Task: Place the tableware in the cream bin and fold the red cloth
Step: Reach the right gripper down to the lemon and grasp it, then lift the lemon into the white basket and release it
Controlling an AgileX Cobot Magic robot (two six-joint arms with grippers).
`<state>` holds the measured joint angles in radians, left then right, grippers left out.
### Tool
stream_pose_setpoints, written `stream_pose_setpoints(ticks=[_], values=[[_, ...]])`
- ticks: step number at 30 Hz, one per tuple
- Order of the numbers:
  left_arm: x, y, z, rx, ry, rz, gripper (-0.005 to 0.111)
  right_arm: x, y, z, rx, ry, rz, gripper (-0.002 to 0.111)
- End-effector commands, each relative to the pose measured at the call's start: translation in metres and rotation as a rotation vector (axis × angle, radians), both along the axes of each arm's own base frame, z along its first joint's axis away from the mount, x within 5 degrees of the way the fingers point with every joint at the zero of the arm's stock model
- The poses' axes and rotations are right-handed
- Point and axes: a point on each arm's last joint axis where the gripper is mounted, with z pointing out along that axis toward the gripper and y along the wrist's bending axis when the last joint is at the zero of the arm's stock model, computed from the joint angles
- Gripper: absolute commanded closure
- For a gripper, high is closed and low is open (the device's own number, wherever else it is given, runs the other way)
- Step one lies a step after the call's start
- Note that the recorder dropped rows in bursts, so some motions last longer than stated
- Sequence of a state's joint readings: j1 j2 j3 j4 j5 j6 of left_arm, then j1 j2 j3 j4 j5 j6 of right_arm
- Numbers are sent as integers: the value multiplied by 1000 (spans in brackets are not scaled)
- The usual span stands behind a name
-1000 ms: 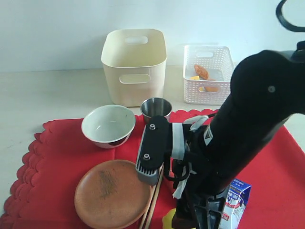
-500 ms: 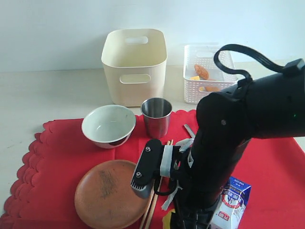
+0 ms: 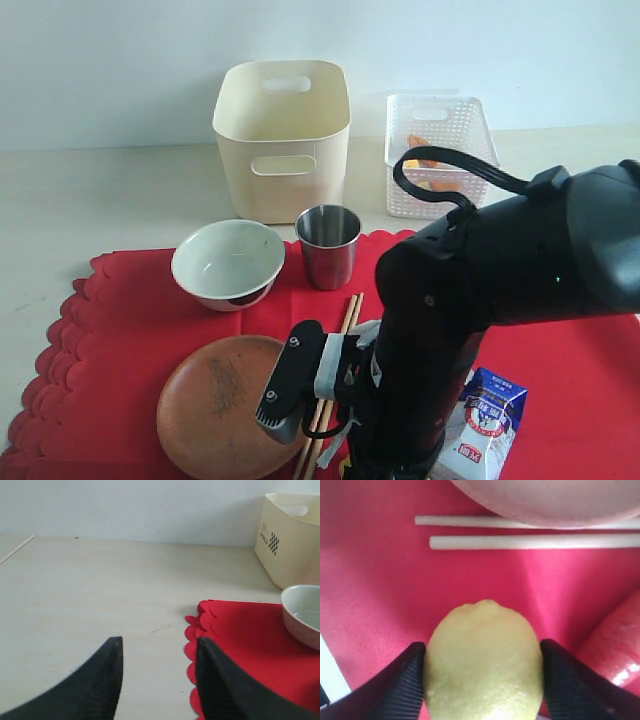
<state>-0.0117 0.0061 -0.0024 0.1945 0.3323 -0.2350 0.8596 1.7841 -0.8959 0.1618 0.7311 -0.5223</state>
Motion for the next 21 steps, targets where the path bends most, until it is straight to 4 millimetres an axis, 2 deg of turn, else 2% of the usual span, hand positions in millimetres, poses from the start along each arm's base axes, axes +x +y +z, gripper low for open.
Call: stream_pose_setpoints(ticks=[1, 3, 4, 12, 17, 21], values=[[0, 0, 0, -4, -11, 2, 61, 0, -4, -5, -61, -8, 20, 94], [0, 0, 0, -4, -11, 2, 61, 0, -5, -2, -63, -9, 23, 107], [0, 0, 0, -4, -11, 2, 61, 0, -4, 1, -56, -15, 21, 108], [0, 0, 0, -4, -11, 2, 61, 7, 1, 53, 24, -109, -23, 108], [0, 0, 0, -4, -11, 2, 61, 11, -1, 98, 146, -229, -39, 108], [0, 0, 0, -4, -11, 2, 61, 26, -12, 136, 244, -338, -132, 108]])
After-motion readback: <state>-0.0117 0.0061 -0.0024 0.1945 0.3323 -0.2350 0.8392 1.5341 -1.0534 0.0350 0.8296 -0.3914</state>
